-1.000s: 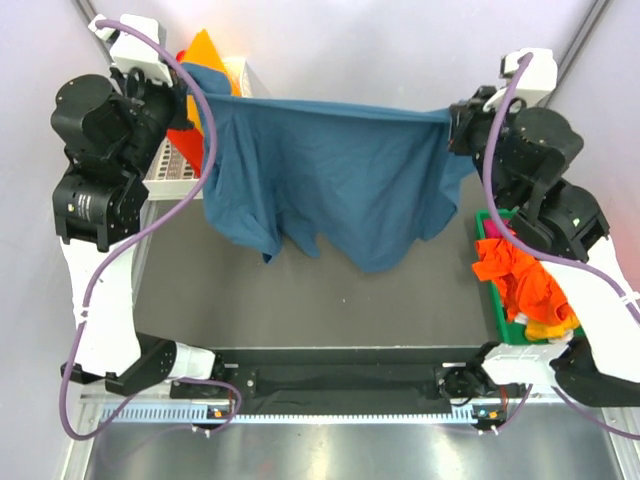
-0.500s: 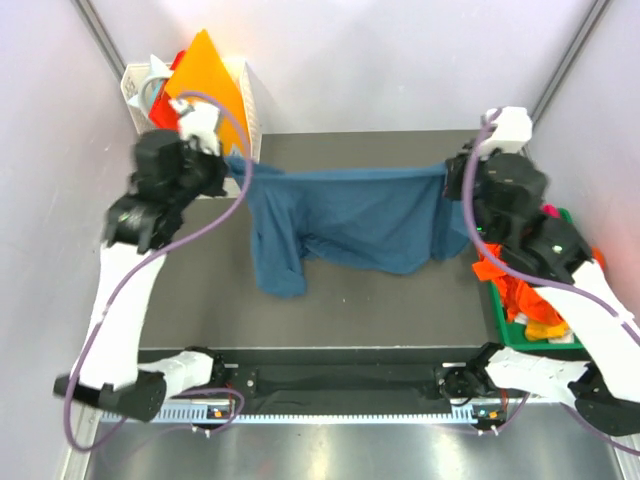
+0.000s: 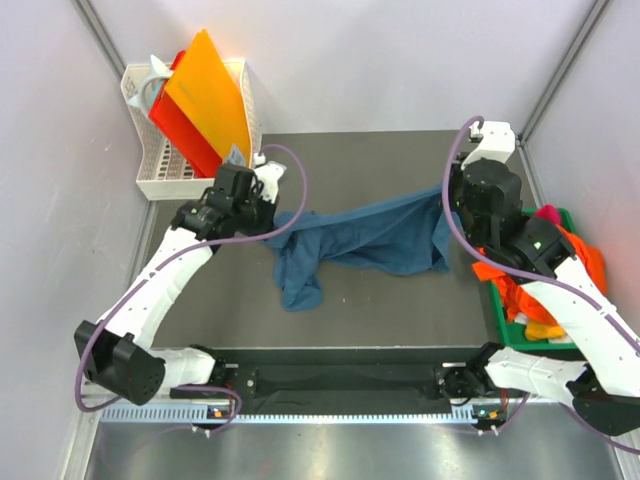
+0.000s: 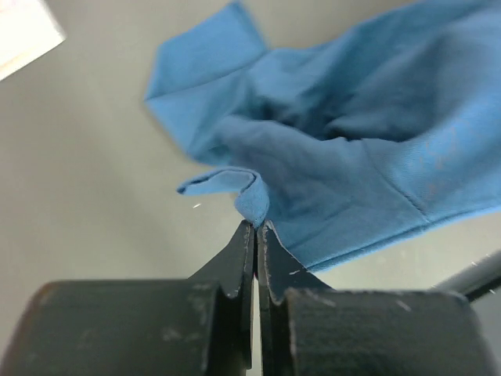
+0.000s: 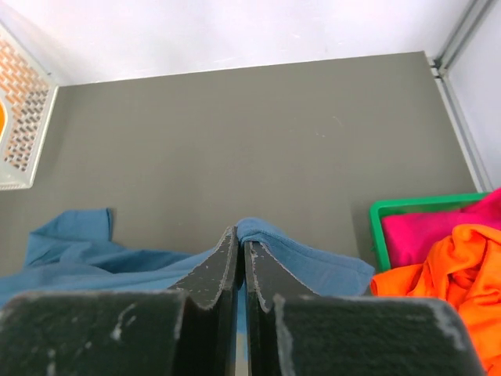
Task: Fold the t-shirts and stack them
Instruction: Flatten out the tshirt
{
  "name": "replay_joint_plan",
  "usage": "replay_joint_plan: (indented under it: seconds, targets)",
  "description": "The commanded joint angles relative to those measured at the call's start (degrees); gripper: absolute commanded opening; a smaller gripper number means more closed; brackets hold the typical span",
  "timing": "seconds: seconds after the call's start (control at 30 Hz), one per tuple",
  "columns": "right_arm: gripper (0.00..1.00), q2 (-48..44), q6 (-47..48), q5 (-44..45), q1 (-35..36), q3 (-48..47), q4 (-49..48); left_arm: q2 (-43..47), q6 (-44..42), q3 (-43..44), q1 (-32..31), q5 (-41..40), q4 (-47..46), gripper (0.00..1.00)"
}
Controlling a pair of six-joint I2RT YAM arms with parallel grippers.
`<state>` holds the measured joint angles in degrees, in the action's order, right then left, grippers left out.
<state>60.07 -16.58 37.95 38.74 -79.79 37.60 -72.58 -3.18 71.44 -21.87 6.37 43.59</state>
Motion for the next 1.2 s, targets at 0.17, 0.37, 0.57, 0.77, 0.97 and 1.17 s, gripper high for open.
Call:
replay_joint_plan:
  seconds: [0.17, 0.37, 0.57, 0.77, 0.97, 1.17]
  targets:
    - [0.0, -1.3, -1.8, 3.1, -1.1, -0.2, -0.4, -6.0, -1.5, 4.0, -6.0, 1.1, -3.6, 0.0]
    - [0.0, -1.4, -2.2, 3.8, -1.1, 0.9, 1.2, -12.5, 0.0, 0.1, -11.5, 2.8, -7.0, 0.0]
    - [0.0, -0.6, -2.5, 4.5, -1.1, -0.2, 2.7, -18.8, 1.1, 3.1, -13.0, 0.1, -6.9, 0.17]
    - [0.0, 0.2, -2.5, 4.8, -1.1, -1.2, 3.1, -17.3, 3.0, 3.4, -9.1, -2.4, -9.2, 0.5]
    - [0.0, 0.5, -2.8, 4.8, -1.1, 0.3, 2.1, -13.9, 3.0, 1.0, -2.0, 2.1, -9.2, 0.61]
    - [0.0, 1.1, -3.3, 4.1, -1.1, 1.4, 1.0, -13.2, 3.1, -4.9, 0.6, 5.7, -9.5, 0.62]
